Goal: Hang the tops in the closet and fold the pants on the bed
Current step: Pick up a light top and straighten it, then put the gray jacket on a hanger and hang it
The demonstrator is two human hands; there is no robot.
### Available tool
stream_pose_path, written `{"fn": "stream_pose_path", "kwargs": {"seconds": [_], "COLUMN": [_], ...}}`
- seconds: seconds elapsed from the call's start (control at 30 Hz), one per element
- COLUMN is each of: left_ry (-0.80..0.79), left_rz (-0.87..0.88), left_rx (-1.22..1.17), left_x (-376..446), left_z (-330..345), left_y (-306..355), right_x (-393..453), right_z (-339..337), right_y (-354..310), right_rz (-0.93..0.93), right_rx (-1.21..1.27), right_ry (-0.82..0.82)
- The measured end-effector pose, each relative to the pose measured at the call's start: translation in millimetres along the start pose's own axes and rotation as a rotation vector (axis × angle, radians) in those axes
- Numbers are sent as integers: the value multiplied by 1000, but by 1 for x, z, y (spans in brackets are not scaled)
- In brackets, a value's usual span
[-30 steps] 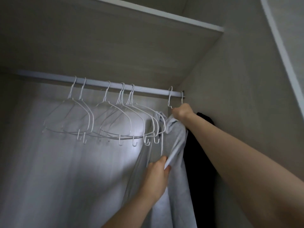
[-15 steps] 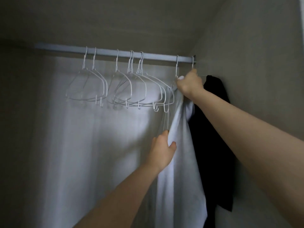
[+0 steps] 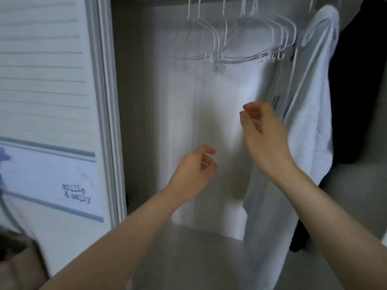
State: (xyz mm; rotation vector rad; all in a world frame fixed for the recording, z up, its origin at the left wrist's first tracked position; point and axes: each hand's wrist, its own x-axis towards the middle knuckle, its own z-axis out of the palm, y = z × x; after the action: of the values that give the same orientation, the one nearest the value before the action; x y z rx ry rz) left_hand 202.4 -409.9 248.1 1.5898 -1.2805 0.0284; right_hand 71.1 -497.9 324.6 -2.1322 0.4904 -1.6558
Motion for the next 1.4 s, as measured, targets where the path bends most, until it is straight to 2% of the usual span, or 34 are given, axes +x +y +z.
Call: {"fn": "stream_pose_path", "kwargs": {"seconds": [0.13,0.23,0.47,0.6,0.8,1.0,1.2,1.4], "left_ry": [140,250,624,977,1359,1696,1818,1694], "left_rz": [-99,-248,-648,-920,-1205,-1440,-1631,-1870], "left_rx": [97,137,337,458,493,425,232,46], "left_x": [-104,-191,-401,-528,-678,-808,-939,-1100], "left_z": [-60,-94,-144,-149,-118,-91,-132,-200], "left_y": [-15,-16,4,38,110,160,139,67], "right_x": [-85,-143,-280,-368,-489,-621,-755,-907], "right_z": [33,60,116,126,106,80,103,148], "right_y": [-20,-48,-139,-204,-288,-370,-444,-516], "right_rz": [46,32,59,-28,-165,-325,-372,-454], "right_rx": [123,243,641,813,919,894,647,384], "right_ry": [-191,-332,-887,-1275,-1613,-1967,-2159,-2227]}}
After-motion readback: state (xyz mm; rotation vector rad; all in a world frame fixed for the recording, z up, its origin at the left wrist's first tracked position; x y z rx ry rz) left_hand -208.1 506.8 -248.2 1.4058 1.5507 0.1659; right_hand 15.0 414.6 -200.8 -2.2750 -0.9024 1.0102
